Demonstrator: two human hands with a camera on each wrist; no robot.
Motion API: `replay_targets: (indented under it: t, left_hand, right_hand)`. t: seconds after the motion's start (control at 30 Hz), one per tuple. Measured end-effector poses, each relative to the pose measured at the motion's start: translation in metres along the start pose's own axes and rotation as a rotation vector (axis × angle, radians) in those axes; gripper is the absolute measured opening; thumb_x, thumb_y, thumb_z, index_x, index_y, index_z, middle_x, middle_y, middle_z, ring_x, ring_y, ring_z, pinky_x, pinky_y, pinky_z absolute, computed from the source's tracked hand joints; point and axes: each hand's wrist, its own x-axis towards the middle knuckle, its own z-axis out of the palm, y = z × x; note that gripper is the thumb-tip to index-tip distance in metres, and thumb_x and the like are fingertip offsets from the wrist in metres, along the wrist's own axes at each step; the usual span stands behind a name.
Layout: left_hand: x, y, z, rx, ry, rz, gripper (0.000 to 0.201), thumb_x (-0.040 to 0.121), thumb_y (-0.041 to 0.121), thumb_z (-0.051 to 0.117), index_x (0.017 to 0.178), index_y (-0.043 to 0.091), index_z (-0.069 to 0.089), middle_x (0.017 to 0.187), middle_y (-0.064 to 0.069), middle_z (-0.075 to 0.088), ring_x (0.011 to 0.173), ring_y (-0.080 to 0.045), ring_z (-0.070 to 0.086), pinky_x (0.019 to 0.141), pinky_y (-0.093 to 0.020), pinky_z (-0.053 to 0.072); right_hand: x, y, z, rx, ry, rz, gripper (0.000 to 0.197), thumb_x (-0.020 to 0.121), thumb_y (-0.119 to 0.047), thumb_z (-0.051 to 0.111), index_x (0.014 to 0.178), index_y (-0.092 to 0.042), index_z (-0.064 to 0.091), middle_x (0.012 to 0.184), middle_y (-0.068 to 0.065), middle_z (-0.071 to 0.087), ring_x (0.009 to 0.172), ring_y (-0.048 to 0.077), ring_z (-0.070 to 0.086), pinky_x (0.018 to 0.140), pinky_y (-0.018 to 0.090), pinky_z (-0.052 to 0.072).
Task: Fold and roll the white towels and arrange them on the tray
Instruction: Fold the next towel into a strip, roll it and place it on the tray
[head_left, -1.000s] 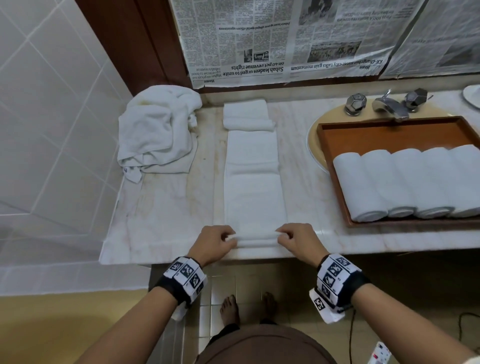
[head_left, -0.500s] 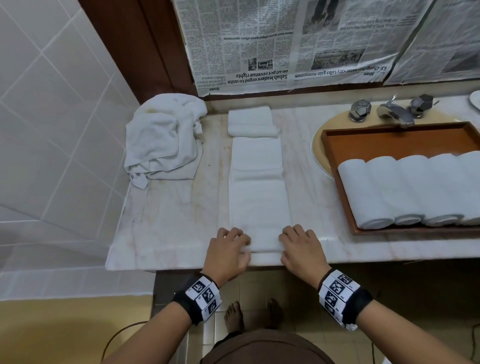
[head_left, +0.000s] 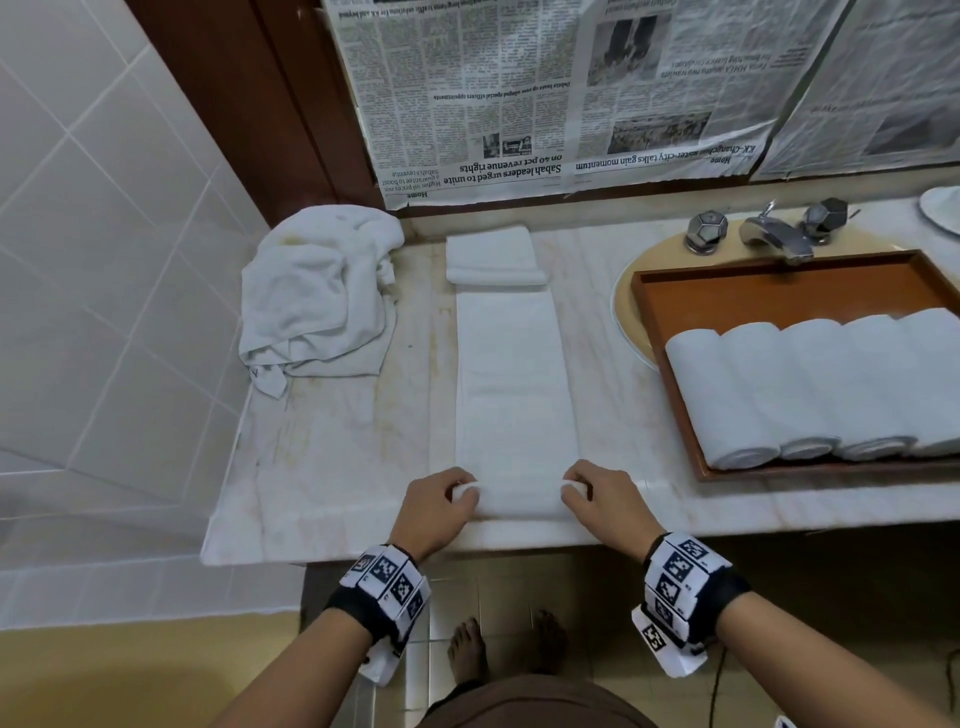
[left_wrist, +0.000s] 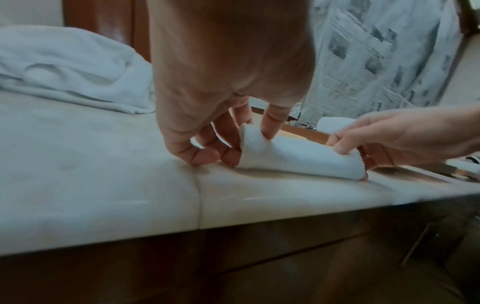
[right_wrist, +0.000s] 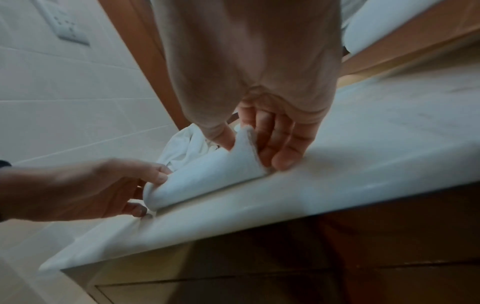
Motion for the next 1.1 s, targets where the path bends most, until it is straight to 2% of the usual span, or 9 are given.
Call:
replay_targets:
  t: [0.1, 0.27, 0.4, 0.53, 0.67, 0.73, 0.83, 1.0, 1.1]
  left_hand:
    - [0.001, -0.001, 0.006, 0.040, 0.070, 0.013, 0.015, 0.090, 0.029, 0.067, 0.104, 0.027, 0.066, 0.084, 0.007, 0.058, 0.072, -0.005, 0.054, 0.073, -0.025, 0.044]
    - [0.003, -0.003, 0.015, 0.315, 0.111, 0.179, 0.011, 0.096, 0.030, 0.060, 0.104, 0.028, 0.066, 0.108, 0.006, 0.049, 0.089, -0.013, 0.052, 0.067, -0.030, 0.049]
    - [-0.004, 0.003, 0.019, 0.523, 0.061, 0.294, 0.027, 0.093, 0.042, 0.055, 0.112, 0.024, 0.063, 0.115, 0.008, 0.055, 0.101, -0.020, 0.054, 0.066, -0.035, 0.051]
    - [-0.005, 0.000, 0.019, 0.663, 0.033, 0.341, 0.046, 0.079, 0.060, 0.055, 0.111, 0.027, 0.062, 0.115, 0.010, 0.057, 0.103, -0.020, 0.055, 0.069, -0.034, 0.048]
    - [0.005, -0.006, 0.008, 0.459, -0.025, 0.226, 0.050, 0.088, 0.064, 0.042, 0.117, 0.030, 0.065, 0.112, 0.011, 0.062, 0.101, -0.013, 0.058, 0.081, -0.032, 0.049]
    - [0.004, -0.008, 0.001, 0.247, -0.029, 0.142, 0.041, 0.093, 0.055, 0.052, 0.122, 0.030, 0.065, 0.108, 0.011, 0.066, 0.100, -0.009, 0.061, 0.087, -0.024, 0.047]
    - [0.004, -0.006, -0.004, 0.025, 0.016, 0.001, 0.021, 0.093, 0.043, 0.064, 0.112, 0.033, 0.068, 0.083, 0.010, 0.065, 0.080, -0.002, 0.060, 0.074, -0.011, 0.041]
    - [0.015, -0.002, -0.003, -0.075, 0.062, -0.164, 0.011, 0.089, 0.041, 0.069, 0.088, 0.031, 0.072, 0.080, 0.007, 0.067, 0.078, -0.011, 0.061, 0.067, -0.019, 0.044]
    - [0.014, -0.007, 0.005, 0.064, 0.175, -0.040, 0.013, 0.092, 0.037, 0.067, 0.096, 0.024, 0.065, 0.090, 0.005, 0.059, 0.079, -0.011, 0.058, 0.068, -0.024, 0.043]
  right_hand:
    - [-0.003, 0.004, 0.003, -0.047, 0.081, -0.068, 0.014, 0.097, -0.024, 0.056, 0.110, -0.021, 0.058, 0.101, -0.006, 0.053, 0.071, 0.009, 0.052, 0.072, 0.028, 0.043]
    - [-0.005, 0.010, 0.006, -0.495, 0.127, -0.303, 0.018, 0.081, -0.013, 0.072, 0.096, -0.017, 0.064, 0.096, 0.002, 0.055, 0.067, 0.021, 0.055, 0.042, 0.028, 0.040]
    - [-0.006, 0.000, 0.005, -0.614, 0.034, -0.360, 0.031, 0.069, -0.039, 0.060, 0.089, -0.015, 0.064, 0.093, 0.001, 0.057, 0.079, 0.020, 0.054, 0.052, 0.028, 0.044]
    - [0.000, -0.003, 0.006, -0.577, -0.041, -0.303, 0.025, 0.071, -0.031, 0.054, 0.085, -0.013, 0.064, 0.090, 0.002, 0.057, 0.081, 0.023, 0.057, 0.057, 0.030, 0.044]
    - [0.014, -0.002, -0.007, -0.257, -0.081, -0.165, 0.029, 0.093, -0.028, 0.054, 0.114, -0.011, 0.064, 0.109, 0.002, 0.060, 0.103, 0.019, 0.053, 0.080, 0.024, 0.037]
    - [0.016, -0.001, -0.012, -0.125, -0.093, -0.115, 0.027, 0.093, -0.030, 0.058, 0.115, -0.015, 0.064, 0.106, 0.000, 0.063, 0.099, 0.017, 0.057, 0.084, 0.024, 0.040]
    - [0.016, 0.004, -0.014, 0.012, -0.049, -0.086, 0.023, 0.096, -0.031, 0.057, 0.118, -0.027, 0.057, 0.099, -0.005, 0.061, 0.080, 0.005, 0.057, 0.075, 0.017, 0.042]
    - [0.015, 0.006, -0.009, -0.101, -0.035, -0.233, 0.017, 0.101, -0.032, 0.050, 0.111, -0.023, 0.060, 0.109, -0.006, 0.048, 0.080, 0.012, 0.056, 0.078, 0.033, 0.050]
    - [0.015, 0.007, -0.009, -0.338, -0.047, -0.314, 0.036, 0.088, -0.046, 0.060, 0.112, -0.019, 0.061, 0.115, -0.004, 0.048, 0.092, 0.015, 0.051, 0.069, 0.031, 0.048]
